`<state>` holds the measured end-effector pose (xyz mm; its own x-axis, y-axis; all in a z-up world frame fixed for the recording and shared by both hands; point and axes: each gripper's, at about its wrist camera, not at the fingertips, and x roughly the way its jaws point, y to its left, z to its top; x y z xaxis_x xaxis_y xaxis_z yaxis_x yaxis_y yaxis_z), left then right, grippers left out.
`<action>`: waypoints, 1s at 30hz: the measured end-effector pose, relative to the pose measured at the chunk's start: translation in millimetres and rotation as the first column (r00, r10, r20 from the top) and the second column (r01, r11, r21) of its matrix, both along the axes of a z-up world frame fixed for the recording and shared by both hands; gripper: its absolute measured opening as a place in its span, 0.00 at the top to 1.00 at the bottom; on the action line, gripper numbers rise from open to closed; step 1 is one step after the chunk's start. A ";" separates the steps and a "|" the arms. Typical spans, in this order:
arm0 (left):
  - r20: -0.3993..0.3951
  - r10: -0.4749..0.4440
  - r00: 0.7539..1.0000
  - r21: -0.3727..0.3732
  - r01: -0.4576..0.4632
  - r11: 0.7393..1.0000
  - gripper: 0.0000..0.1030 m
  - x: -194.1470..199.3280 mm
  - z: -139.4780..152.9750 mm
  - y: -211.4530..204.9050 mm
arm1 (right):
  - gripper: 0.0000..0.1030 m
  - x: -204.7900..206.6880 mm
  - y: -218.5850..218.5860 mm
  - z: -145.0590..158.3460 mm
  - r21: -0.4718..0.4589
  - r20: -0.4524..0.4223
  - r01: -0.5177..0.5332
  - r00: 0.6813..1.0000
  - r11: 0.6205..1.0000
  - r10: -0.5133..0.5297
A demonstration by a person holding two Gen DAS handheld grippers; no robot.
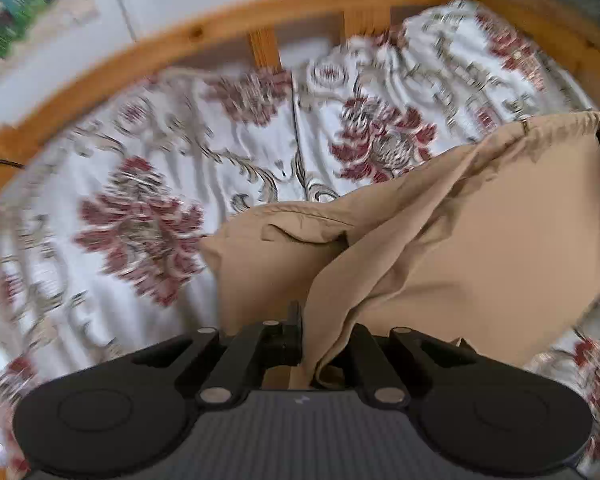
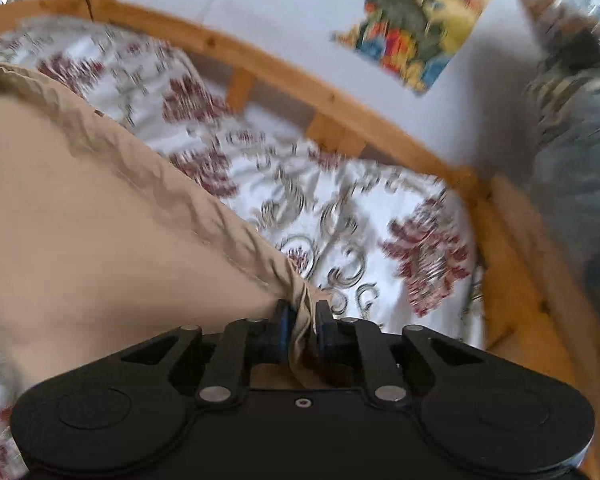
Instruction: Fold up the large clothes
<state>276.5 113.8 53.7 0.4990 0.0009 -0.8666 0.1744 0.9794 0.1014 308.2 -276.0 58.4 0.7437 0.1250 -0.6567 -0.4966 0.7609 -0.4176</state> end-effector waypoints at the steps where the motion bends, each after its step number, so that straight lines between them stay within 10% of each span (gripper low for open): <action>1: -0.017 -0.001 1.000 -0.014 0.001 1.000 0.98 14.0 -12.3 2.9 | 0.86 10.9 0.7 -9.8 0.006 -0.022 0.011 1.000 1.000 -0.011; 9: -0.191 0.101 0.976 -0.238 -0.146 0.960 0.90 61.2 -88.3 45.1 | 0.61 68.2 -11.2 -73.8 0.170 -0.192 0.110 0.978 0.979 -0.076; 11: -0.215 0.148 0.965 -0.338 -0.216 0.916 0.76 56.4 -88.1 60.7 | 0.39 66.5 -26.1 -70.4 0.280 -0.216 0.131 0.974 0.951 -0.070; 13: -0.191 0.206 0.960 -0.425 -0.270 0.864 0.23 44.4 -80.8 78.9 | 0.15 59.3 -48.1 -58.5 0.405 -0.206 0.146 0.976 0.903 -0.065; 15: -0.128 0.282 0.951 -0.467 -0.309 0.829 0.12 27.9 -70.7 96.0 | 0.04 51.5 -71.4 -43.6 0.514 -0.177 0.154 0.982 0.844 -0.071; 25: 0.036 0.245 0.969 -0.461 -0.201 0.864 0.04 -38.6 -45.9 111.2 | 0.01 -24.3 -146.4 -35.3 0.673 -0.264 0.335 0.942 0.659 -0.208; 30: -0.056 0.318 0.946 -0.586 -0.289 0.757 0.05 -23.9 -35.8 138.6 | 0.14 -56.8 -151.3 -72.0 0.682 -0.364 0.427 0.902 0.593 -0.231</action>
<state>252.7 252.4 17.9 0.5968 -0.3349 -0.7291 -0.1328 0.8550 -0.5014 251.4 -427.4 -13.6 0.6862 0.4085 -0.6018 -0.1472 0.8883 0.4351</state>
